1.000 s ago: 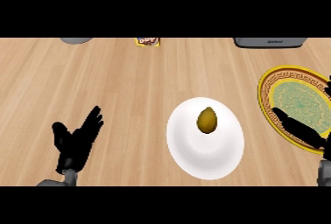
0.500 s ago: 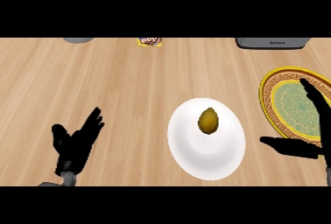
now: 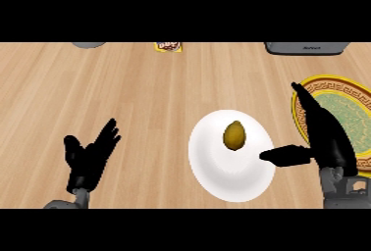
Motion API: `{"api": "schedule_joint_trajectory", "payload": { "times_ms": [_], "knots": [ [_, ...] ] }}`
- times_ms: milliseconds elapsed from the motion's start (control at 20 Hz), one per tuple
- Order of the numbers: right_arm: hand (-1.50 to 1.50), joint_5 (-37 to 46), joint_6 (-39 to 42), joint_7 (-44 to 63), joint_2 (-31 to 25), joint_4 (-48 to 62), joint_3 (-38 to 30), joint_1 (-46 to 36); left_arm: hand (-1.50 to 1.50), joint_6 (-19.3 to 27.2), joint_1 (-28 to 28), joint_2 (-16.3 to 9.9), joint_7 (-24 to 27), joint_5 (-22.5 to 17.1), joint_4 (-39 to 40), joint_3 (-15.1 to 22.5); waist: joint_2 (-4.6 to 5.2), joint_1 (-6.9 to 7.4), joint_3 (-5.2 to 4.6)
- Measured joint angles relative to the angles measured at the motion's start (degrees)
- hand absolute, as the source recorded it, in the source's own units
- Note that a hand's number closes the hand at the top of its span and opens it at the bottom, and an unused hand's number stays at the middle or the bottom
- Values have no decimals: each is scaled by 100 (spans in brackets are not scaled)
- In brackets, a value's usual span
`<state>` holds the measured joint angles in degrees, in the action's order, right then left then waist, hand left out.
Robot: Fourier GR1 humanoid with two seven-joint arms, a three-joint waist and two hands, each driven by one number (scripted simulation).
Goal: Pick the lemon from the plate and place it in the plate
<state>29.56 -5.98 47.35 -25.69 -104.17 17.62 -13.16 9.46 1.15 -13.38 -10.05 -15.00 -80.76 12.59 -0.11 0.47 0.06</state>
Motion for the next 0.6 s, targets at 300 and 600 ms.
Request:
{"api": "schedule_joint_trajectory", "payload": {
  "times_ms": [300,600],
  "knots": [
    [-150,651,130,402,685,699,291,-382,0,36,-44,151,-9,153,-19,-49,-1,-6,7],
    [-150,794,359,505,1276,1061,364,-462,0,-215,-28,103,4,144,49,-292,-3,-21,10]
  ]
}}
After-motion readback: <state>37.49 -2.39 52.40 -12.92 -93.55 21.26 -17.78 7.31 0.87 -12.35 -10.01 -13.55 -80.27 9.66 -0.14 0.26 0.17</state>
